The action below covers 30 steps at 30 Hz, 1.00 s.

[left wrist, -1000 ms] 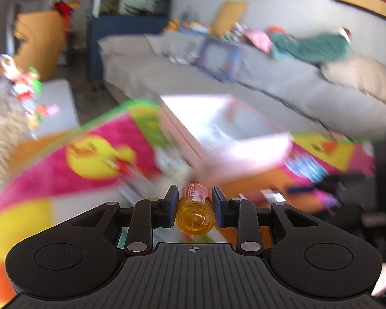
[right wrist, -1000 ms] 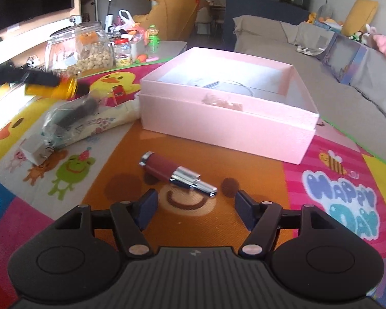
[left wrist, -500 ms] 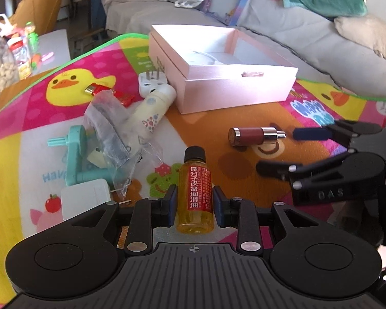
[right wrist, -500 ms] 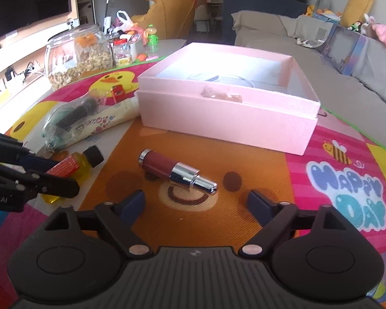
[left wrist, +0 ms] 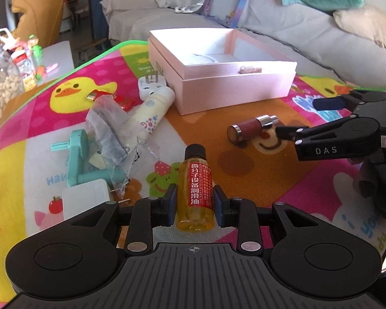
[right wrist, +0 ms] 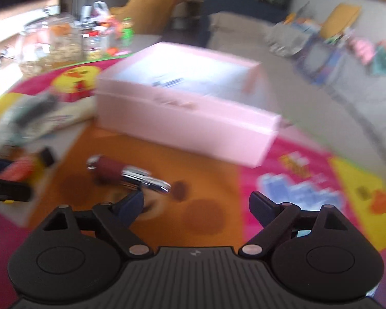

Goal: Organize rigid objects

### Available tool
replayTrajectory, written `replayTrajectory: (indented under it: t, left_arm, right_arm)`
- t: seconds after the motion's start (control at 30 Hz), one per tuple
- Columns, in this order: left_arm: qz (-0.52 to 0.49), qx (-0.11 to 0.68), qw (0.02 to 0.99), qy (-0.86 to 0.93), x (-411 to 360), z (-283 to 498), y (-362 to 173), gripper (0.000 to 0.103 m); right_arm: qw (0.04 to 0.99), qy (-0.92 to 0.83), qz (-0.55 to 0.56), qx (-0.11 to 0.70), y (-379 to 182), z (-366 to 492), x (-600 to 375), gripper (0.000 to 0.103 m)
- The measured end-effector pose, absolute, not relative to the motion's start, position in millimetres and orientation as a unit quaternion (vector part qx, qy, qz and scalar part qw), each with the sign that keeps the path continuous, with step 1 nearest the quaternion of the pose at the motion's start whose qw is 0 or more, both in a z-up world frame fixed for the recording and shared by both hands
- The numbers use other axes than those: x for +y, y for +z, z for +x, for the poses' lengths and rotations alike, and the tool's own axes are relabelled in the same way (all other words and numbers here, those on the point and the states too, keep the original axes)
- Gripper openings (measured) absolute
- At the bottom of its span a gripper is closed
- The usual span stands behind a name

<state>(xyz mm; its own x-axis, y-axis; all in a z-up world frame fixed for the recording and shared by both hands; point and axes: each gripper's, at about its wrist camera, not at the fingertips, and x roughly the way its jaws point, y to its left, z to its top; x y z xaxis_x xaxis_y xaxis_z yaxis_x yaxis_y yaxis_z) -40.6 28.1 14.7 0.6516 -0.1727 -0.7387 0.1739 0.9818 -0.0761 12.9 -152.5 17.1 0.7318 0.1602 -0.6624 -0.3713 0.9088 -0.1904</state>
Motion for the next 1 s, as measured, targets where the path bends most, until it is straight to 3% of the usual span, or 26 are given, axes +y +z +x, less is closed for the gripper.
replayTrajectory:
  t: [0.27,0.6,0.63,0.77,0.93,1.0]
  left_arm:
    - [-0.008,0.399,0.912,-0.091,29.3,-43.4,13.9,0.033]
    - [-0.037,0.397,0.913,-0.085,34.4,-43.8,14.4,0.033]
    - [-0.044,0.399,0.912,-0.083,35.6,-42.5,15.0,0.033]
    - [-0.057,0.408,0.907,-0.082,37.4,-38.0,16.5,0.033]
    - [-0.070,0.439,0.891,-0.090,42.2,-31.0,20.9,0.033]
    - [-0.065,0.445,0.889,-0.092,41.9,-31.0,21.1,0.033]
  right_arm:
    - [0.925,0.184,-0.064,0.327,29.7,2.4,-144.2,0.089]
    - [0.913,0.160,-0.062,0.370,15.8,25.7,-109.2,0.089]
    - [0.912,0.161,-0.059,0.373,15.1,26.2,-110.4,0.087]
    - [0.912,0.170,-0.062,0.367,16.4,22.7,-115.5,0.061]
    - [0.911,0.176,-0.075,0.366,17.8,20.2,-122.5,0.060]
    - [0.912,0.175,-0.088,0.361,17.6,18.8,-127.4,0.065]
